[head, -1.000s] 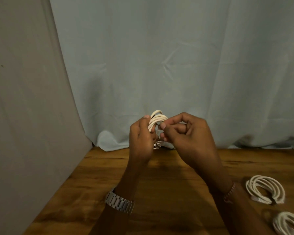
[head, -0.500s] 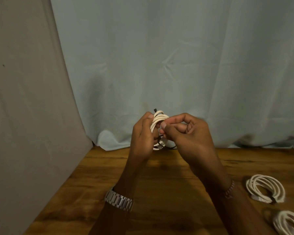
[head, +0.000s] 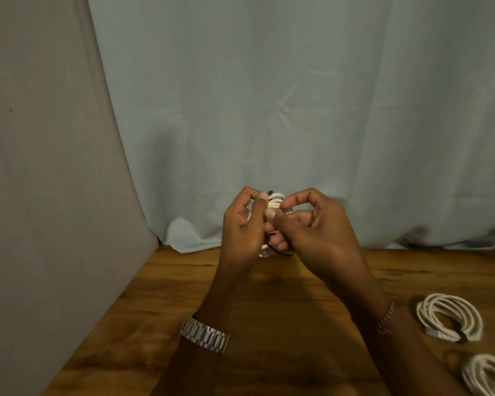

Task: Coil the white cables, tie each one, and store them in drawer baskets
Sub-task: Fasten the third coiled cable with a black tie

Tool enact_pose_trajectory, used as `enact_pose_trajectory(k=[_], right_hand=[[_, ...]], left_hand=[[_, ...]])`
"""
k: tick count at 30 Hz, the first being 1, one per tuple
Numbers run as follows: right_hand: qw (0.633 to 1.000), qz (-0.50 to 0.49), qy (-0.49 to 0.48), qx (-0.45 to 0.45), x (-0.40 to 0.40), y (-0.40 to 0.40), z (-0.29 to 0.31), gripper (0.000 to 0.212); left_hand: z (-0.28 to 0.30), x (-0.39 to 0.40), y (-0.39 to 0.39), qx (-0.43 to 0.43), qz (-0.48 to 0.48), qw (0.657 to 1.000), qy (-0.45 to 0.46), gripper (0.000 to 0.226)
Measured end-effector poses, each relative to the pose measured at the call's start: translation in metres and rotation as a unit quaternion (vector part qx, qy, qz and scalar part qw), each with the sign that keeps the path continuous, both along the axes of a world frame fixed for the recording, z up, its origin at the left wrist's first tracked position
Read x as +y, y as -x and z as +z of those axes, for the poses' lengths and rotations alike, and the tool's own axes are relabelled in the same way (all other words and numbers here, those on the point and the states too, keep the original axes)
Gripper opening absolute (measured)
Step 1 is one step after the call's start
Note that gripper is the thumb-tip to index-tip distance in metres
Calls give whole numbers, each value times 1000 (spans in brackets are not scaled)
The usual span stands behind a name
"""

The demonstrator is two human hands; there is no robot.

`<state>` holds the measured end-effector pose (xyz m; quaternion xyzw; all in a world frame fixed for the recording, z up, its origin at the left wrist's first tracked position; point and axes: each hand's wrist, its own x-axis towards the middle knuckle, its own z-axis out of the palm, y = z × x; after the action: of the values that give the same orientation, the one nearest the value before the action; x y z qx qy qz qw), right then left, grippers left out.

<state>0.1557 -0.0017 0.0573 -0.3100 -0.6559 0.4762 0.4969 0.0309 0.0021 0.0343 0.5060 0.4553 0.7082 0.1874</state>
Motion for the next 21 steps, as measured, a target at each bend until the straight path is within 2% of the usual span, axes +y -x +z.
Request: enact_pose_trajectory(k=[3, 8, 16, 21], right_hand=[[1000, 16, -16, -4, 1, -3, 0, 10], [999, 53, 9, -6, 5, -5, 0, 10], [999, 51, 7, 1, 6, -5, -1, 7], [999, 52, 2, 6, 4, -4, -1, 17]], left_hand=[[-4, 4, 3, -11, -14, 1000, 15, 18], [-5, 7, 7, -46, -56, 997, 33, 18], [-2, 5, 4, -86, -79, 993, 19, 23], [-4, 6, 6, -113, -92, 989, 31, 26]])
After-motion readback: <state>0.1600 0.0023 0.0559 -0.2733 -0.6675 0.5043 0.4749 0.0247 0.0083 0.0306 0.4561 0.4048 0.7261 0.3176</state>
